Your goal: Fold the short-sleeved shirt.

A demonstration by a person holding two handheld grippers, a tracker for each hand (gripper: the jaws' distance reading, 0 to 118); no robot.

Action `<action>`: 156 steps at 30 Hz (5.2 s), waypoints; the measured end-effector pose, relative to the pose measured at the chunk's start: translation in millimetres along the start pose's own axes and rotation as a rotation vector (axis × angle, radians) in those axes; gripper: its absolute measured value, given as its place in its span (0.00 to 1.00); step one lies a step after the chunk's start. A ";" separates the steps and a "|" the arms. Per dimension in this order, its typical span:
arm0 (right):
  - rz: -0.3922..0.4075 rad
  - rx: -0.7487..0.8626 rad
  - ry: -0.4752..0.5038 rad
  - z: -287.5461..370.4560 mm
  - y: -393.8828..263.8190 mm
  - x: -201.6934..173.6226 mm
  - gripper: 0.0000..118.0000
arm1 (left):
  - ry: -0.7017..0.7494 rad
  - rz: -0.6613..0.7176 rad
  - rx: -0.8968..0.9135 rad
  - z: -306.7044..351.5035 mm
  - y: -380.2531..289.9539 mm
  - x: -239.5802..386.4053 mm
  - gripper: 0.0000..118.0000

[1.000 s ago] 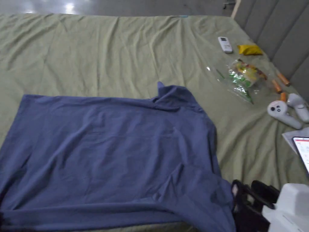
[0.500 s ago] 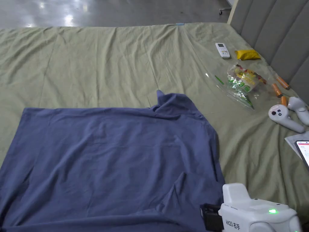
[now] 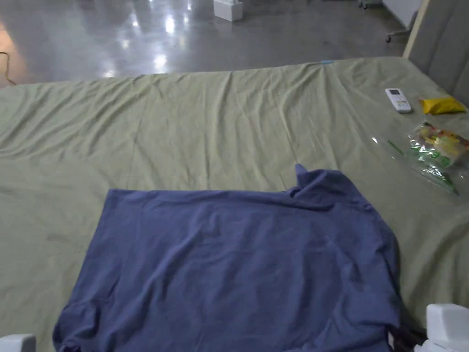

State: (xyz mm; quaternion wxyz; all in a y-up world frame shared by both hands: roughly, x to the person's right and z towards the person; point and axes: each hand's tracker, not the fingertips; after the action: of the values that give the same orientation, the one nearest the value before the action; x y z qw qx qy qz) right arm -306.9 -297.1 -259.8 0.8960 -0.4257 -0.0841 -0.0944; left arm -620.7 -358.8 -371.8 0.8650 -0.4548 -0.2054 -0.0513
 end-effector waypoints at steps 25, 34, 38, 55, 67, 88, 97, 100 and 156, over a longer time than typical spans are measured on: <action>-0.165 0.056 0.070 -147.7 128.3 51.9 0.64 | 0.031 0.180 0.259 -88.8 205.0 -41.3 0.80; -0.063 0.482 0.063 29.8 66.0 39.3 0.68 | 0.072 -0.071 0.606 108.7 111.3 27.3 0.80; -0.008 0.616 0.095 83.7 40.2 8.0 0.68 | 0.134 -0.119 0.708 152.6 80.7 60.4 0.79; 0.176 0.833 0.089 152.1 5.9 -57.2 0.00 | 0.109 -0.325 0.726 178.8 -2.5 131.5 0.00; 0.099 0.746 0.129 125.7 12.1 -50.4 0.00 | 0.018 -0.002 0.520 145.7 75.1 80.4 0.08; 0.024 0.461 0.081 70.6 -0.2 -25.1 0.00 | 0.073 0.123 0.018 -158.7 139.5 -37.7 0.11; -0.110 0.242 0.055 -42.8 43.9 40.5 0.78 | 0.134 -0.032 -0.058 -180.8 118.5 -22.4 0.10; -0.181 0.236 -0.036 -89.2 62.7 59.5 0.75 | 0.141 -0.046 -0.071 -176.3 117.1 -12.7 0.10; 0.018 0.576 0.037 106.9 -13.8 -21.4 0.65 | 0.157 -0.049 0.669 147.6 33.7 75.0 0.73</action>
State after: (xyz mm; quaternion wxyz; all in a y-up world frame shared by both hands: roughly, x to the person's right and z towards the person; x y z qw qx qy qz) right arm -338.5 -220.3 -187.8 0.9822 -0.1523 -0.0872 -0.0665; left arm -588.7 -212.5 -293.4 0.9780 -0.1357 -0.1544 -0.0367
